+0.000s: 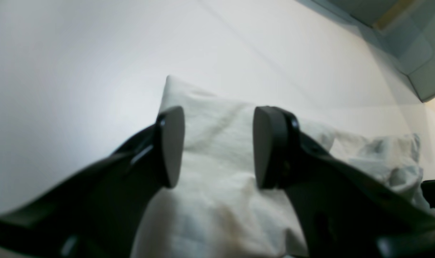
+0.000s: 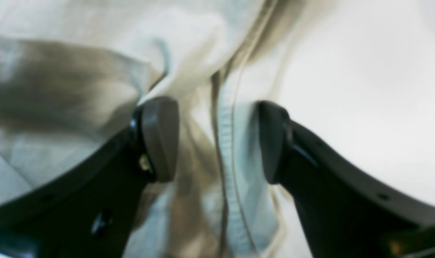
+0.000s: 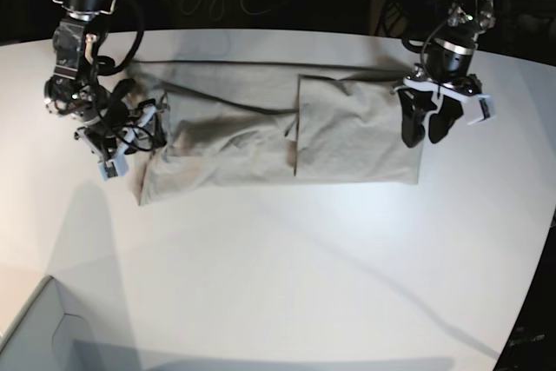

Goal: Layout the t-shirt on the table in an organized manner, then fold the t-shirt properly
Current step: 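Hold the shirt end with the right gripper while the left gripper waits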

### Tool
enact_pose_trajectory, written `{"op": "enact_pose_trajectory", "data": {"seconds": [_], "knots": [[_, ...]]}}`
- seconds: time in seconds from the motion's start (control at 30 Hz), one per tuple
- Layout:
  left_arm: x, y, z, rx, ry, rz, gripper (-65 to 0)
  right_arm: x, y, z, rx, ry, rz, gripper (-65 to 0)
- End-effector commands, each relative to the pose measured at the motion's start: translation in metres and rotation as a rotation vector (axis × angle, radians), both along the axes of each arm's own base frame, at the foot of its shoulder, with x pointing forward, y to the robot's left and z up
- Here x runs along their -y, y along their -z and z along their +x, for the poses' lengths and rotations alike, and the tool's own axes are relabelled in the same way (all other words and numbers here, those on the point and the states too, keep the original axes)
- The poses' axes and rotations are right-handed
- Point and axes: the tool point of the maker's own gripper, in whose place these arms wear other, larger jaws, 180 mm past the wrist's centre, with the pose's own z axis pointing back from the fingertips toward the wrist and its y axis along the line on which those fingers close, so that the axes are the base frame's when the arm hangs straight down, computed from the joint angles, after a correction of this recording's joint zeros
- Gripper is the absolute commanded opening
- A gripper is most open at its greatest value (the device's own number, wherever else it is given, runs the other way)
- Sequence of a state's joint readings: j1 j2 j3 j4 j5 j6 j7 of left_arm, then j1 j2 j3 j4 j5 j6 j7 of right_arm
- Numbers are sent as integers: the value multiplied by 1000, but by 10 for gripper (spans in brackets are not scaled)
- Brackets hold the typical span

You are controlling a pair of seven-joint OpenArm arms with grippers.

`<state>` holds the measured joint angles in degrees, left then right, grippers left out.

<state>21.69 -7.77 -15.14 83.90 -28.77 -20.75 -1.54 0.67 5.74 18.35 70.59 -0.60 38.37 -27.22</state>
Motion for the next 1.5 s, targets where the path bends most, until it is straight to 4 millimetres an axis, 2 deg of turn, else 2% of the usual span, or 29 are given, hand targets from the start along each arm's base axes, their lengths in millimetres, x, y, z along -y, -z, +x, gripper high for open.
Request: {"op": "enact_pose_trajectory", "data": {"seconds": [0.0,0.13,0.4,0.47,0.5,0.57,0.8,0.87,1.13,1.33,1.47], "knots": [[-2,-12,5,47,-3,-1,-347,3,-15,11,54,-20,6,-296],[-2,-12,5,47,-3,-1,-347,2,-14,10,51,-22,5,-291],[-2,-12,5,47,-3,-1,-347,5,-19,18,58,-22,-3,-291],[-2,-12,5,47,-3,-1,-347,20,-17,14,26,11,-22,-291],[-2,-12,5,47,-3,-1,-347,27,-21,19,29,30,-26,-291],[-2,-12,5,47,-3,-1,-347,33,-22,21,11,48,-31,-291],[-2,-12,5,47,-3,-1,-347,32,-19,18,-17,49,-35,-291],[-2,-12,5,47,-3,-1,-347,25,-18,17,-17,48,-19,-291],[-2,-12,5,47,-3,-1,-347,12,-43,25,66,38,-30,-291],[-2,-12,5,45,-3,-1,-347,8,-27,18,23,41,-4,-291],[-2,-12,5,45,-3,-1,-347,11,-25,18,15,42,-8,-291]]}}
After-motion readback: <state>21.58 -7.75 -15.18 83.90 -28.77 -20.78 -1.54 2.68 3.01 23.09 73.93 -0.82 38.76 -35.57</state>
